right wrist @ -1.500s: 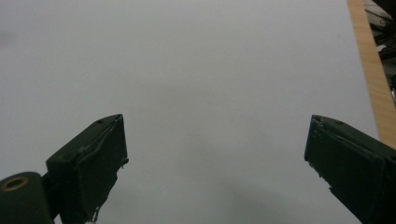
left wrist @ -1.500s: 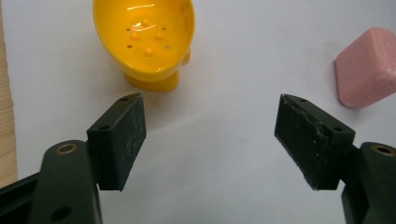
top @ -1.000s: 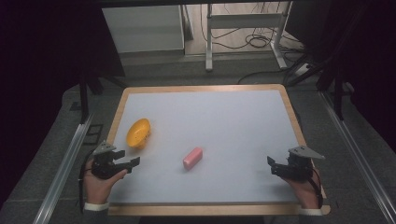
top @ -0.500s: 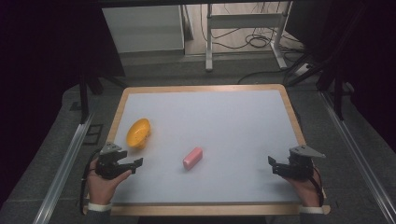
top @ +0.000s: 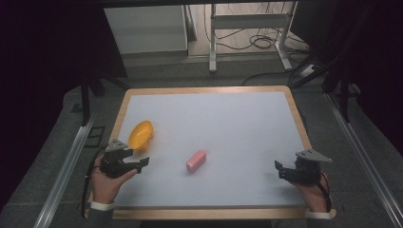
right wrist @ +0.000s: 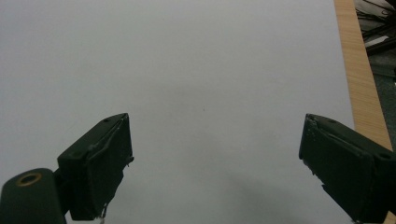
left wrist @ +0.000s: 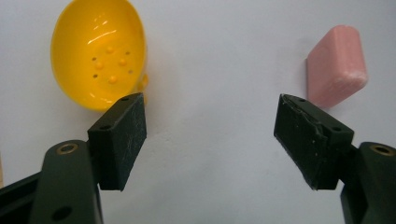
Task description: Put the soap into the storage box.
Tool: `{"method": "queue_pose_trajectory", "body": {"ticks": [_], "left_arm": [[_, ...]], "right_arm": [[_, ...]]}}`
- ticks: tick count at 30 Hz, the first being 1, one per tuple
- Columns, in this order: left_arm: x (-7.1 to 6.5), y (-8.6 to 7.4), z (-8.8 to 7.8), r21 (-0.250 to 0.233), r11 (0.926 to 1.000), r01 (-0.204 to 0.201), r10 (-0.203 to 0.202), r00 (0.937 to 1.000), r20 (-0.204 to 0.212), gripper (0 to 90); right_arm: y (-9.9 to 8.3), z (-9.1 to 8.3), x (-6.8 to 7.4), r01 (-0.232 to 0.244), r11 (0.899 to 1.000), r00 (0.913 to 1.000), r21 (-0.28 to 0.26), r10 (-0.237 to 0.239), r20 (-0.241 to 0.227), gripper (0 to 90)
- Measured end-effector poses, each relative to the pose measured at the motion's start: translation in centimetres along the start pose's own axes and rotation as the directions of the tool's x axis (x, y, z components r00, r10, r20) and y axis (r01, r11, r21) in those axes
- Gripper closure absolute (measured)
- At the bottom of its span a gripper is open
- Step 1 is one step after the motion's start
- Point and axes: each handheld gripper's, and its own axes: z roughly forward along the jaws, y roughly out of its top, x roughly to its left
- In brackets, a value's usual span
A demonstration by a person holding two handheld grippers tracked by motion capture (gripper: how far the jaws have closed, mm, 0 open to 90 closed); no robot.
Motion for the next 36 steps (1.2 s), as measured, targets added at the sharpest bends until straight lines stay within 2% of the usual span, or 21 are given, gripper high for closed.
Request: {"method": "queue_pose_trajectory", "body": {"ticks": [10, 17, 25, 36], "left_arm": [[-1.4, 1.8, 0.4, 0.022, 0.9981, -0.057, 0.057, 0.9982, 0.016, 25.7], [-2.0, 2.6, 0.4, 0.032, 0.9965, -0.078, 0.077, 0.9967, 0.024, 25.4], [-2.8, 3.6, 0.9, 0.049, 0.9913, -0.122, 0.121, 0.9923, 0.024, 24.8], [-3.6, 4.4, 1.5, 0.069, 0.9868, -0.146, 0.143, 0.9887, 0.044, 24.5]], "right_arm": [[0.0, -0.2, -0.2, 0.004, 1.000, 1.0000, -0.009, -0.004, 0.008, 9.5], [-0.1, -0.2, -0.2, 0.003, 1.000, 0.9999, -0.008, -0.003, 0.011, 9.6], [-0.1, -0.3, -0.2, -0.005, 1.000, 0.9998, -0.011, 0.005, 0.021, 9.6], [0.0, -0.5, -0.2, -0.001, 1.000, 0.9998, -0.017, 0.001, 0.021, 9.6]]}}
